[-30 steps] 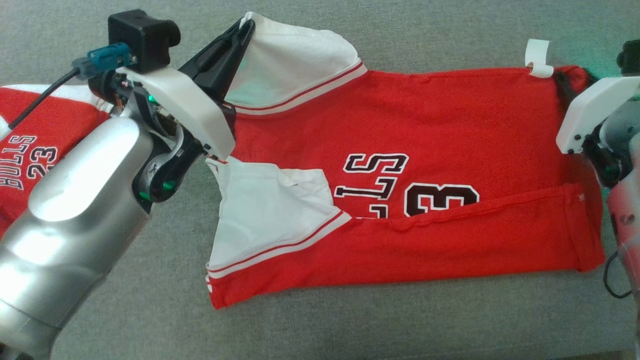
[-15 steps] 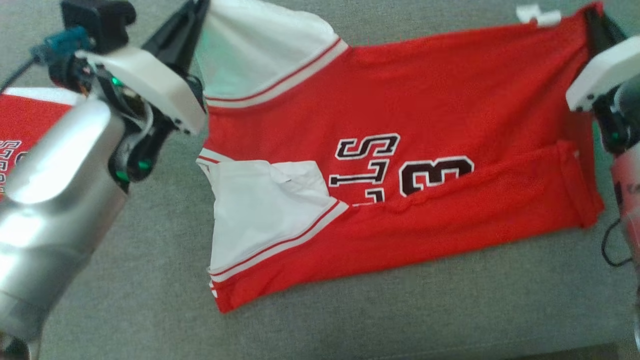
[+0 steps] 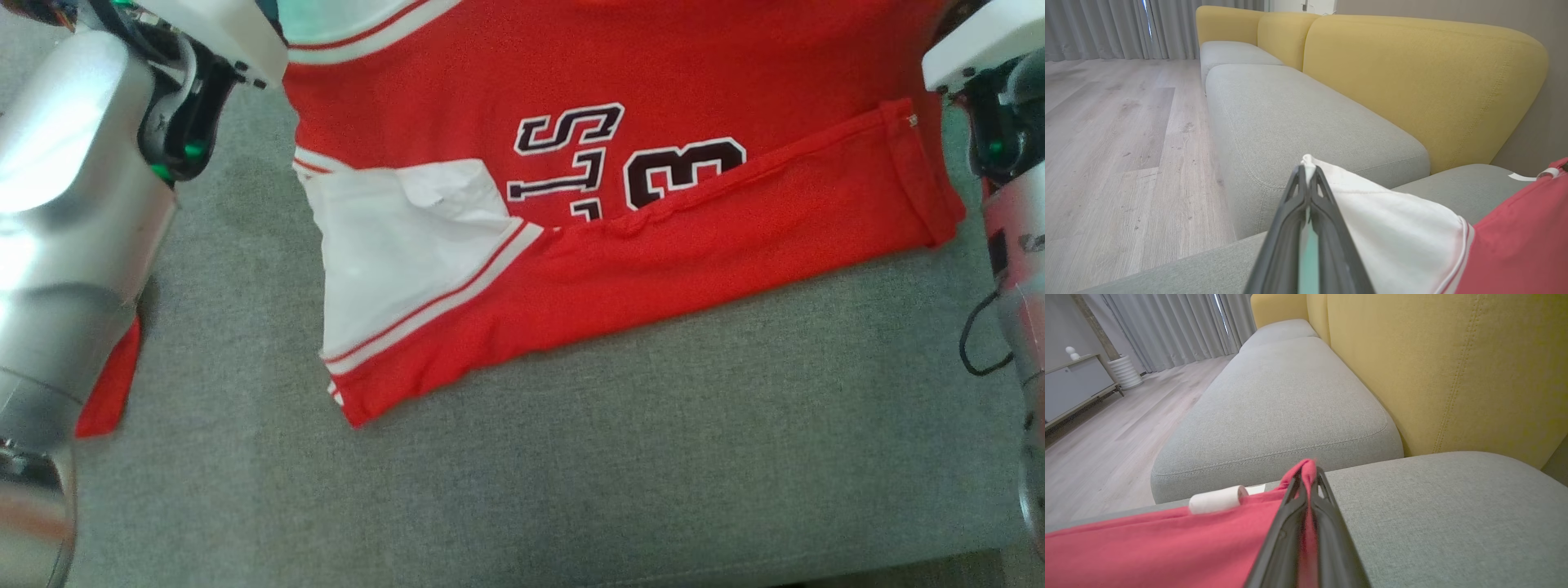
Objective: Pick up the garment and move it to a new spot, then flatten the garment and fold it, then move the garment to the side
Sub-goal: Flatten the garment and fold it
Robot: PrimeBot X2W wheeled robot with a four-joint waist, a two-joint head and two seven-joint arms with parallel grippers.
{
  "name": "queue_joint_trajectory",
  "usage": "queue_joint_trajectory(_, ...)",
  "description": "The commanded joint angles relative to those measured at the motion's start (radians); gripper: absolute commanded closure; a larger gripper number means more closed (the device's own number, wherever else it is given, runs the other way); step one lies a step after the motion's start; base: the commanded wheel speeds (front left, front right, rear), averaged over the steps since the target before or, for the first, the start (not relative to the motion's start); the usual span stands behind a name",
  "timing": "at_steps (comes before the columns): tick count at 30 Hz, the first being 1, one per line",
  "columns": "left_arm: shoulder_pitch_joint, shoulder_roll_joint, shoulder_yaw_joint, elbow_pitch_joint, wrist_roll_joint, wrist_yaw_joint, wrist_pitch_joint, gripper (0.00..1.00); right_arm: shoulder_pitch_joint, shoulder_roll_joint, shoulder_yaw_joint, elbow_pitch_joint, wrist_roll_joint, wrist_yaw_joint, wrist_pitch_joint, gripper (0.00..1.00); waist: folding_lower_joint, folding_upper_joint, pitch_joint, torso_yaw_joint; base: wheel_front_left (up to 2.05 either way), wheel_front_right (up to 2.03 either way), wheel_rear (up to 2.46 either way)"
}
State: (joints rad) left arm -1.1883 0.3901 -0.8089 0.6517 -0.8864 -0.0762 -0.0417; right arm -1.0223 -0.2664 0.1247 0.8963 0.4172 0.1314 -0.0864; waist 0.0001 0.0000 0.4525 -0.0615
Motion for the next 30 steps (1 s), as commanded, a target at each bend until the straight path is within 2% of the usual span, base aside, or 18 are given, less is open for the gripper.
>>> queue_joint_trajectory(1, -0.057, 0.030, 0.042, -0.006, 0.004, -0.008, -0.015, 1.00, -0.022, 0.001, 0.011, -0.017, 0.012, -0.001, -0.012, 1.00, -0.0001, 0.0000, -0.004, 0.001, 0.00, 0.00, 0.00)
queue_joint_trajectory(5, -0.046, 0.013, 0.016, 0.029, 0.007, -0.031, -0.039, 1.00, -0.012, -0.007, 0.026, 0.006, 0.040, -0.001, -0.022, 1.00, -0.0001, 0.0000, -0.025, 0.009, 0.00, 0.00, 0.00)
queue_joint_trajectory(10, 0.010, 0.020, -0.020, 0.013, -0.003, -0.046, -0.051, 1.00, 0.031, -0.028, 0.048, 0.008, 0.110, -0.001, -0.022, 1.00, -0.0001, 0.0000, -0.068, 0.026, 0.00, 0.00, 0.00)
queue_joint_trajectory(16, 0.122, 0.066, -0.065, -0.099, -0.041, -0.052, -0.015, 1.00, 0.117, -0.082, 0.104, -0.024, 0.183, -0.001, 0.017, 1.00, -0.0001, 0.0000, -0.126, 0.048, 0.00, 0.00, 0.00)
queue_joint_trajectory(18, 0.182, 0.103, -0.085, -0.182, -0.053, -0.052, 0.010, 1.00, 0.159, -0.111, 0.129, -0.044, 0.215, -0.001, 0.044, 1.00, -0.0001, 0.0000, -0.149, 0.058, 0.00, 0.00, 0.00)
queue_joint_trajectory(26, 0.362, 0.207, -0.117, -0.392, -0.099, 0.015, 0.081, 1.00, 0.275, -0.184, 0.208, -0.105, 0.278, -0.001, 0.165, 1.00, -0.0001, 0.0000, -0.226, 0.064, 0.00, 0.00, 0.00)
queue_joint_trajectory(30, 0.440, 0.250, -0.153, -0.490, -0.089, 0.058, 0.109, 1.00, 0.320, -0.206, 0.236, -0.125, 0.307, -0.001, 0.228, 1.00, -0.0001, 0.0000, -0.250, 0.060, 0.00, 0.00, 0.00)
